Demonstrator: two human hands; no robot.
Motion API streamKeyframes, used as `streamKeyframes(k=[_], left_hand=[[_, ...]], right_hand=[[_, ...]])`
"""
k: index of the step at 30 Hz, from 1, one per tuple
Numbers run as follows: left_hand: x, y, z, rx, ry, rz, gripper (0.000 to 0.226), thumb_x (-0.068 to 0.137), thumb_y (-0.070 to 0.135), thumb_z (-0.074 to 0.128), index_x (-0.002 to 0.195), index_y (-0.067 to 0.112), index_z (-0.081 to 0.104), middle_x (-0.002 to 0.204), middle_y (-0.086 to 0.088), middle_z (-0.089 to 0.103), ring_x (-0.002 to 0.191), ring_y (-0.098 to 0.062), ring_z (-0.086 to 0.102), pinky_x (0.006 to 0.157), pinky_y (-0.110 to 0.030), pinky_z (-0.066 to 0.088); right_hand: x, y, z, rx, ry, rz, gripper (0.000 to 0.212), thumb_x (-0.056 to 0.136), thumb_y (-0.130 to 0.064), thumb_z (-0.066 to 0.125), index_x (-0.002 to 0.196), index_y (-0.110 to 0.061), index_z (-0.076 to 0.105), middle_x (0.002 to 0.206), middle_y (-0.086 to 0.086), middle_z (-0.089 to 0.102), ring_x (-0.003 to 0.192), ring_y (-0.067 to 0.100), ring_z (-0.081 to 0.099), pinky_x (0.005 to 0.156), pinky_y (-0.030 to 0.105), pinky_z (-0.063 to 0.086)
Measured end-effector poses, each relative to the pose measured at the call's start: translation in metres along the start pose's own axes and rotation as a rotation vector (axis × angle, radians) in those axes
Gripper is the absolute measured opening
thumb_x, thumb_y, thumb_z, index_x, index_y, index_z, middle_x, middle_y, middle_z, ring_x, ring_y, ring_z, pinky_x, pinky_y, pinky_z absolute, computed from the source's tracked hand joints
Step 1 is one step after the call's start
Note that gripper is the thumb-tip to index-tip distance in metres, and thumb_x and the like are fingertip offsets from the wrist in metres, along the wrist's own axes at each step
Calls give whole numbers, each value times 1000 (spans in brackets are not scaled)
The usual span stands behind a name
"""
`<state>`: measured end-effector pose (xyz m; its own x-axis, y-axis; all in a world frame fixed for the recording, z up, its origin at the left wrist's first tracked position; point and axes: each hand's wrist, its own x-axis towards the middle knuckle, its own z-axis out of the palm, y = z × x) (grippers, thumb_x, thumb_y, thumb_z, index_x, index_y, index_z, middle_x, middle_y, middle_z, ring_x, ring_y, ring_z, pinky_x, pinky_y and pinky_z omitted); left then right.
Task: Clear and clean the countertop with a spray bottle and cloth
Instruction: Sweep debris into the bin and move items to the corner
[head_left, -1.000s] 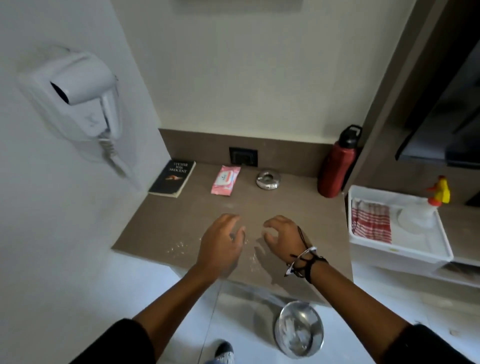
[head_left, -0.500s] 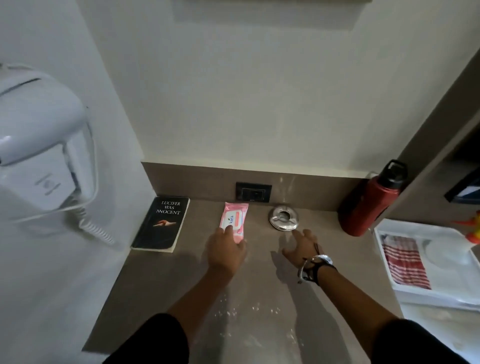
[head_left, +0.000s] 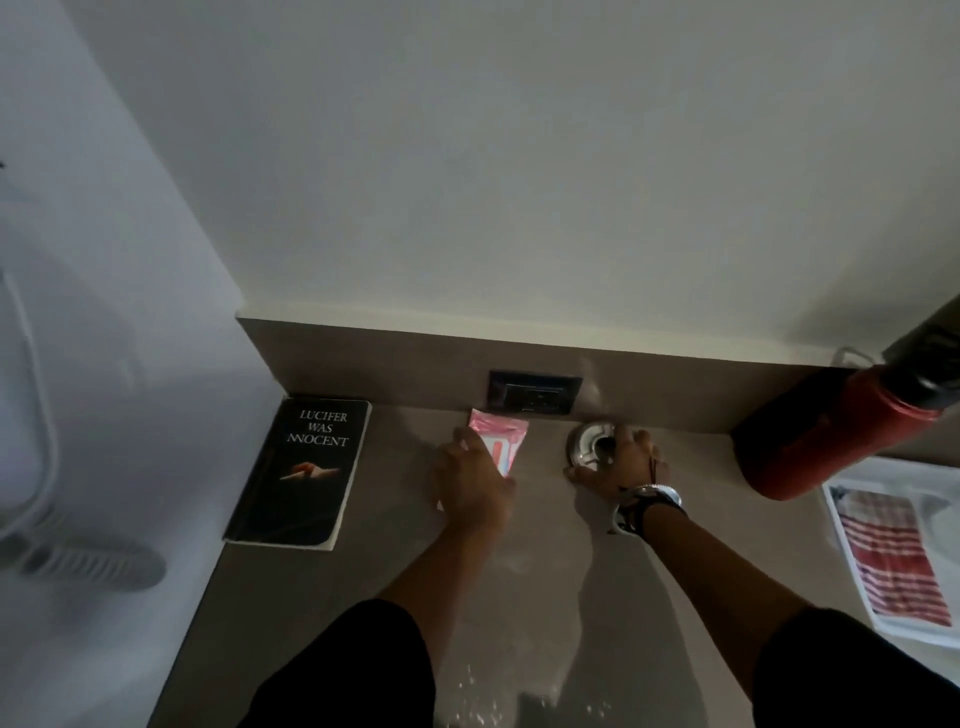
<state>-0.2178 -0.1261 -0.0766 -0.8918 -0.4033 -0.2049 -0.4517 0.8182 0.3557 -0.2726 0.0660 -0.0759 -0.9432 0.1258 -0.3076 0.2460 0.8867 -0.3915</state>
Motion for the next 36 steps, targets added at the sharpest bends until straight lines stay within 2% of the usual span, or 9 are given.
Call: streamKeyframes(k=[9, 13, 16, 20, 24, 27, 30, 33, 36], left_hand=[[-20, -78, -45, -136, 157, -8, 106, 71, 44, 81, 151, 17, 17, 140, -10, 49, 125, -25, 53, 100, -38, 51], [-35, -128, -72, -261, 304, -255, 93, 72, 54, 77, 142, 15, 30, 128, -10, 55, 110, -25, 61, 77, -36, 61], [-42, -151, -82, -438, 389, -529, 95, 70, 55, 79, 140, 13, 32, 120, -12, 58, 96, -28, 66, 63, -32, 58], [-36, -145, -83, -643, 472, -830, 100, 65, 55, 82, 138, 3, 36, 121, -19, 58, 104, -36, 63, 84, -47, 57], [-20, -134, -88, -817, 488, -1008, 108, 68, 60, 79, 144, 2, 28, 133, -22, 50, 114, -37, 56, 90, -43, 52], [-14, -130, -94, -1019, 522, -1040, 106, 65, 59, 81, 141, 4, 32, 128, -20, 52, 102, -30, 60, 79, -38, 56], [-16, -132, -98, -1071, 546, -1031, 91, 73, 45, 82, 137, 0, 36, 123, -21, 53, 83, -17, 51, 67, -26, 44], [-25, -138, -93, -972, 507, -987, 89, 76, 37, 82, 139, -2, 33, 130, -23, 49, 111, -32, 55, 83, -34, 49], [-45, -140, -75, -712, 508, -804, 94, 73, 42, 81, 143, -1, 34, 132, -24, 47, 121, -37, 49, 97, -45, 50]], right_hand=[[10, -8, 13, -12, 77, -25, 93, 42, -67, 79, 116, -18, 51, 118, 15, 51, 111, 38, 50, 90, 44, 50], [-10, -21, 24, -2, 194, -233, 83, 41, -67, 74, 104, -17, 56, 103, 13, 56, 95, 36, 53, 77, 41, 52], [-36, -54, 41, 54, 191, -466, 76, 43, -63, 77, 104, -22, 57, 102, 7, 56, 94, 32, 54, 80, 40, 51], [-58, -127, 62, 51, 101, -780, 78, 49, -60, 78, 112, -20, 56, 108, 5, 56, 96, 27, 54, 84, 39, 50], [-55, -197, 77, 10, -50, -879, 76, 50, -52, 74, 117, -23, 55, 112, 1, 53, 100, 24, 54, 83, 33, 49], [-48, -234, 89, -76, -155, -911, 85, 51, -55, 77, 126, -27, 48, 125, 1, 49, 110, 22, 50, 90, 38, 50], [-40, -261, 102, -119, -223, -899, 94, 51, -69, 72, 130, -28, 43, 130, 1, 46, 116, 24, 49, 95, 43, 51], [-30, -279, 117, -131, -307, -898, 96, 48, -64, 80, 129, -28, 42, 132, 2, 43, 116, 26, 50, 95, 44, 52], [-27, -287, 131, -158, -356, -905, 96, 50, -65, 78, 130, -29, 42, 131, 2, 42, 113, 25, 52, 93, 43, 53]])
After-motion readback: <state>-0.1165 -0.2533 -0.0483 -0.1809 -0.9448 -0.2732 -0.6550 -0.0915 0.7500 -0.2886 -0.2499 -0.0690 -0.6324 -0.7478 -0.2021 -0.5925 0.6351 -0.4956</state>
